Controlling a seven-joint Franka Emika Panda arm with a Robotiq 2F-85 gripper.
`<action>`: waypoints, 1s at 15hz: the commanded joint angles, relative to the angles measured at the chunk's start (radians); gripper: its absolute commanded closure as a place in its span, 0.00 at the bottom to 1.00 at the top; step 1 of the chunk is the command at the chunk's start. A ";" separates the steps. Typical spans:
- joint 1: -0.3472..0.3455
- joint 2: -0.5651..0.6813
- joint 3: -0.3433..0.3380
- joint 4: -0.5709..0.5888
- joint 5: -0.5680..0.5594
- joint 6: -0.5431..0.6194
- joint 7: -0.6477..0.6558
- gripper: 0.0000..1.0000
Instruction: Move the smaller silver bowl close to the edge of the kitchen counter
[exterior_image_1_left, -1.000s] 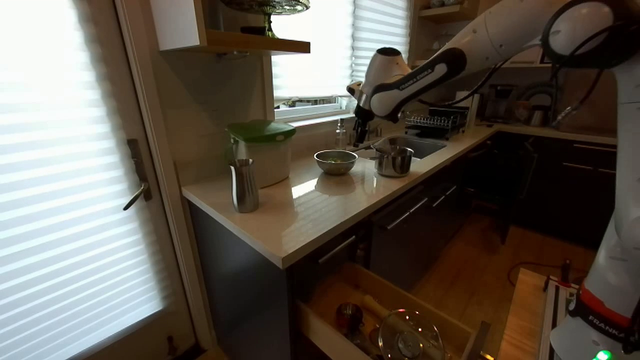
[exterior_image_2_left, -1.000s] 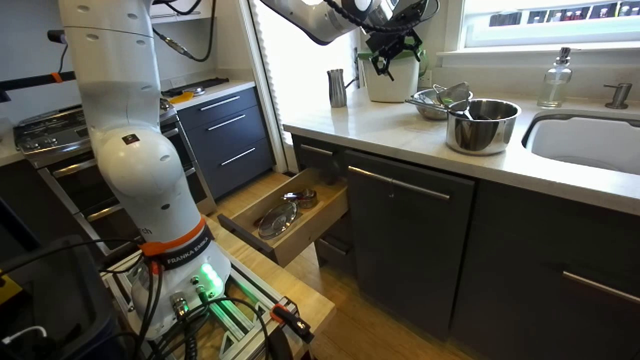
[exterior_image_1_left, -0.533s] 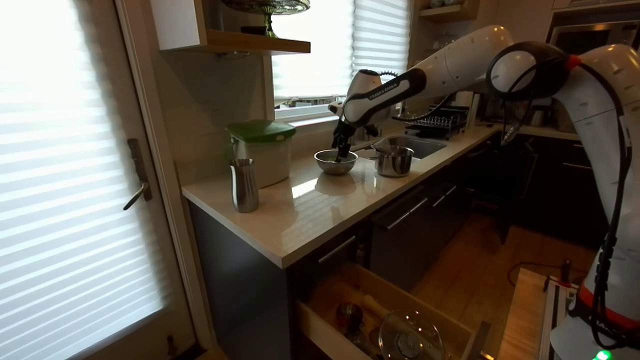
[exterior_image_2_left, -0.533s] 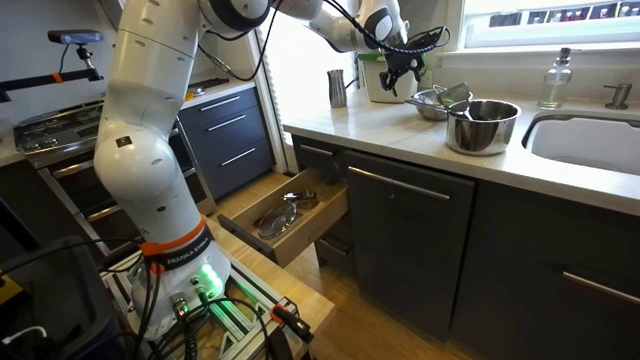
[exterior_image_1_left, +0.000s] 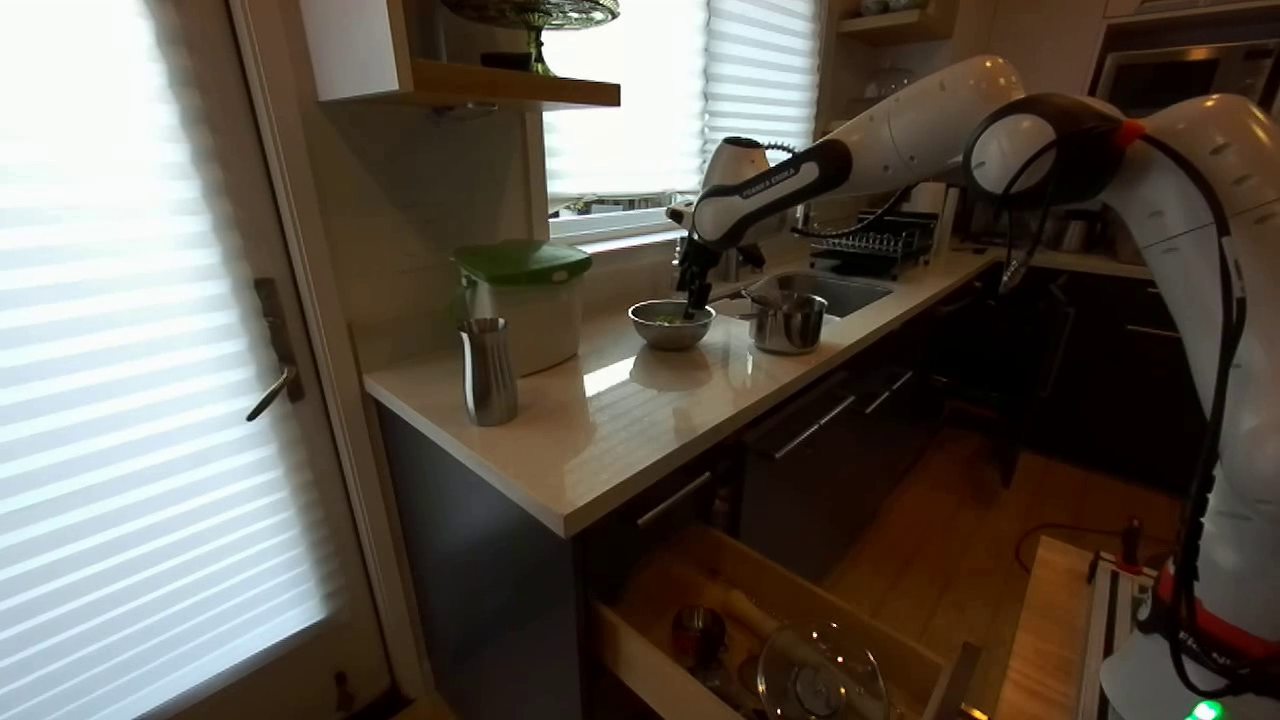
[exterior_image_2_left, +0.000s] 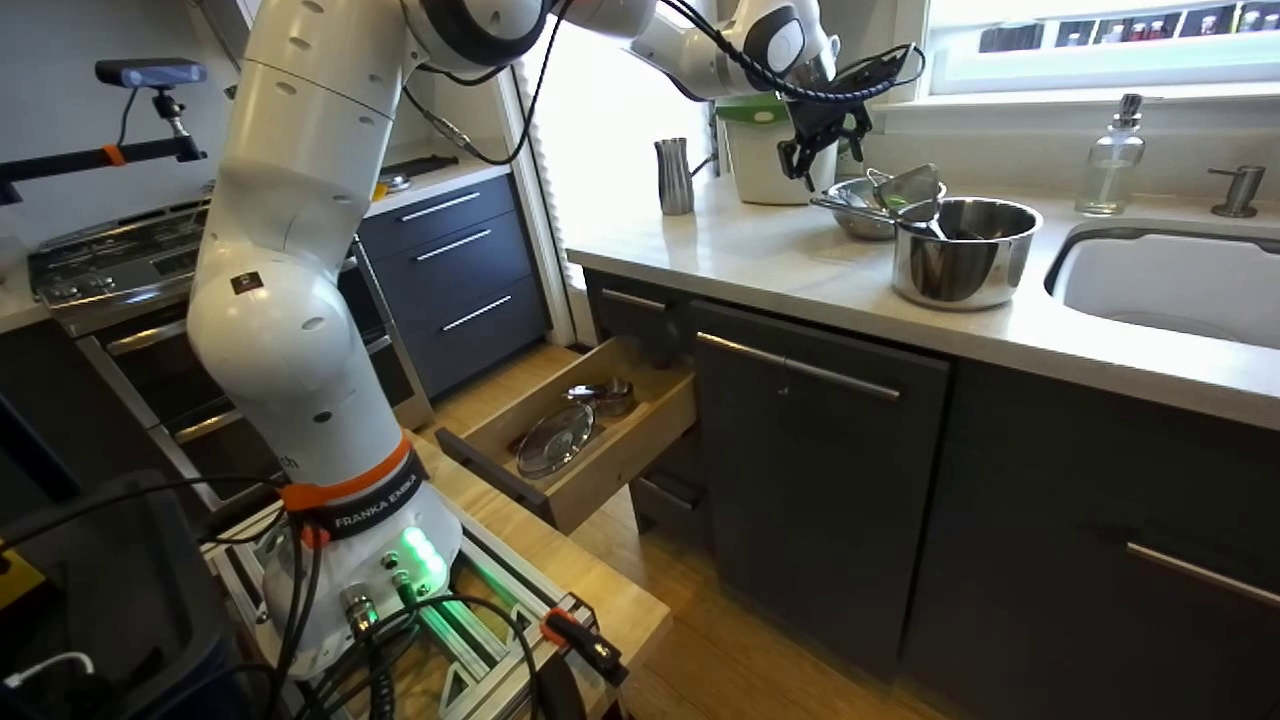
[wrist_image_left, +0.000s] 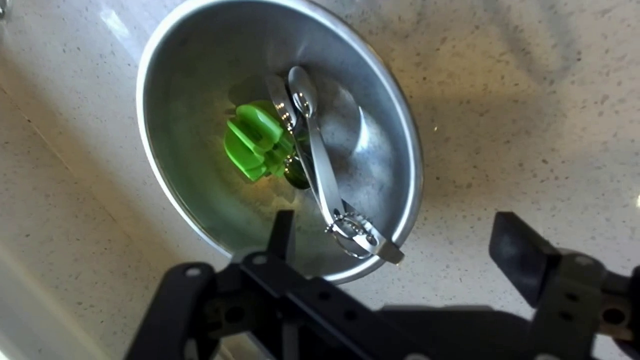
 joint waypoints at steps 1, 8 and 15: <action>0.001 0.020 0.001 0.013 0.001 -0.011 0.008 0.00; -0.001 0.111 -0.007 0.050 0.004 0.030 0.074 0.35; 0.003 0.162 -0.008 0.102 -0.012 0.050 0.109 0.91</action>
